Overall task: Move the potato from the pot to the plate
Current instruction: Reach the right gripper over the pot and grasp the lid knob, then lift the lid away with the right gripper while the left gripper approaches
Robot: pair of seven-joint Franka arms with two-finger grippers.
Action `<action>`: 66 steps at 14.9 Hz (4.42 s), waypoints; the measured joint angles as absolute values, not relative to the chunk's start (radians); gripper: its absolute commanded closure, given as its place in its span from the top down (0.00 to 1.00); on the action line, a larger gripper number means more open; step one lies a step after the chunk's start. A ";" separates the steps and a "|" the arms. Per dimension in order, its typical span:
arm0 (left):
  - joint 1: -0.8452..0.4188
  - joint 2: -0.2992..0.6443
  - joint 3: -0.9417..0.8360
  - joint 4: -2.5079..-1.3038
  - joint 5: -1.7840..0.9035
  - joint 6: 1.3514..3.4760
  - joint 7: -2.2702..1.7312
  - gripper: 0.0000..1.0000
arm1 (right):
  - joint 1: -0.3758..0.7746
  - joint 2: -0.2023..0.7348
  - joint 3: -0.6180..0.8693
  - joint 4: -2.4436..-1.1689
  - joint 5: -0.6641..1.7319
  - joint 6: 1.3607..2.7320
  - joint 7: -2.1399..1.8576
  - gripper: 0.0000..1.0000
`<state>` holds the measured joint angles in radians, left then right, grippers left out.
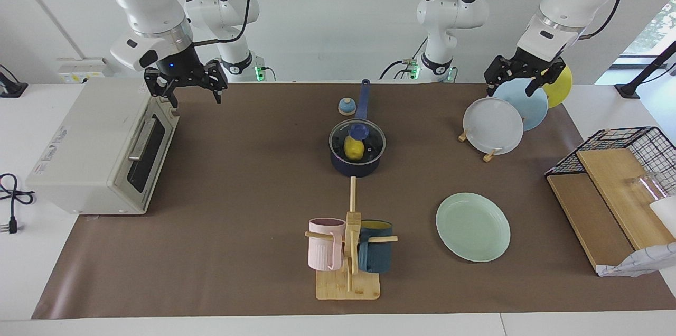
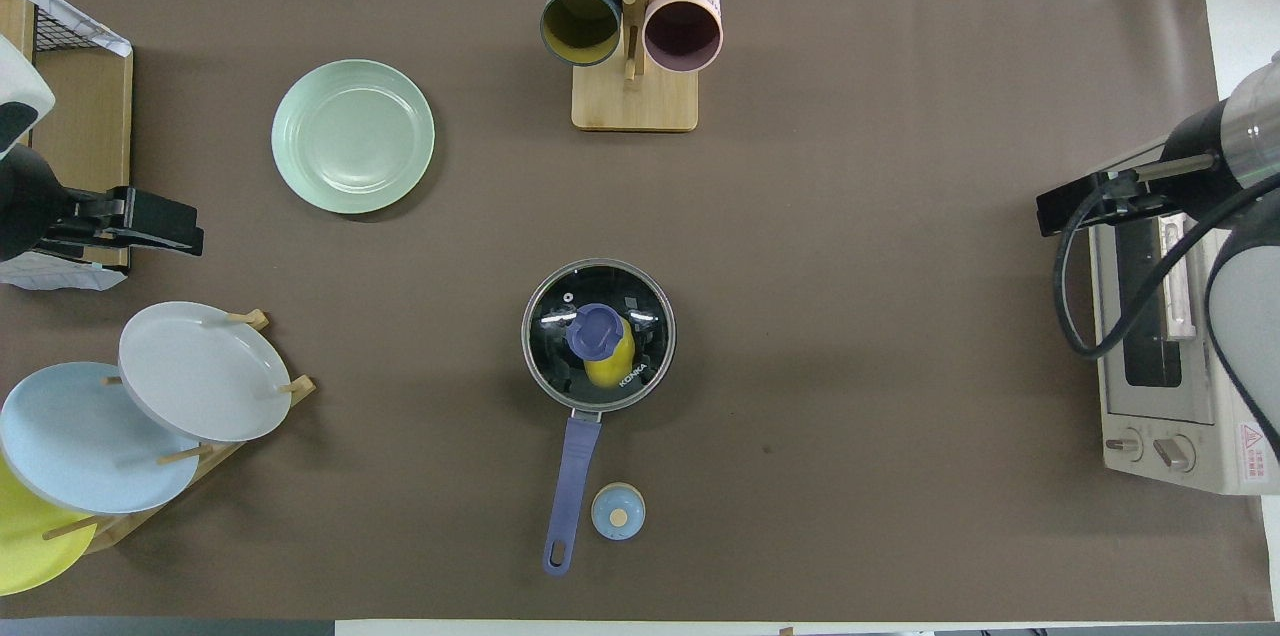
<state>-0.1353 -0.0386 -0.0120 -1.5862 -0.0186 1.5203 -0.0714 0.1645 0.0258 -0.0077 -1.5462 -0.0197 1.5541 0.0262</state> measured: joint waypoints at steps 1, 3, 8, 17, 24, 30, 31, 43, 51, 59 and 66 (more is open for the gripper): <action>-0.135 -0.039 -0.012 -1.586 -0.019 1.520 -0.071 1.00 | 0.185 0.030 -0.007 -1.543 -0.020 1.555 0.055 1.00; -0.135 -0.039 -0.012 -1.586 -0.019 1.520 -0.071 1.00 | 0.227 0.052 -0.006 -1.521 -0.020 1.555 0.109 1.00; -0.135 -0.039 -0.012 -1.586 -0.019 1.520 -0.071 1.00 | 0.365 0.182 0.002 -1.381 -0.019 1.530 0.321 1.00; -0.135 -0.039 -0.012 -1.586 -0.019 1.520 -0.071 1.00 | 0.649 0.342 0.022 -1.344 -0.017 1.772 0.720 1.00; -0.135 -0.039 -0.012 -1.586 -0.019 1.520 -0.071 1.00 | 0.695 0.255 0.023 -1.652 -0.019 2.001 0.718 1.00; -0.135 -0.039 -0.012 -1.586 -0.019 1.520 -0.071 1.00 | 0.732 0.261 0.022 -1.693 -0.063 2.028 0.717 1.00; -0.135 -0.039 -0.012 -1.586 -0.019 1.520 -0.071 1.00 | 0.733 0.269 0.022 -1.696 -0.068 2.037 0.717 1.00; -0.135 -0.039 -0.012 -1.586 -0.019 1.520 -0.071 1.00 | 0.739 0.339 0.021 -1.700 -0.084 2.110 0.695 1.00; -0.135 -0.039 -0.012 -1.586 -0.019 1.520 -0.071 1.00 | 0.738 0.339 0.017 -1.700 -0.085 2.110 0.671 0.78; -0.135 -0.039 -0.012 -1.586 -0.019 1.520 -0.071 1.00 | 0.737 0.339 0.016 -1.700 -0.085 2.110 0.670 0.55; -0.135 -0.039 -0.013 -1.586 -0.019 1.520 -0.073 1.00 | 0.737 0.339 0.016 -1.681 -0.086 2.078 0.669 0.47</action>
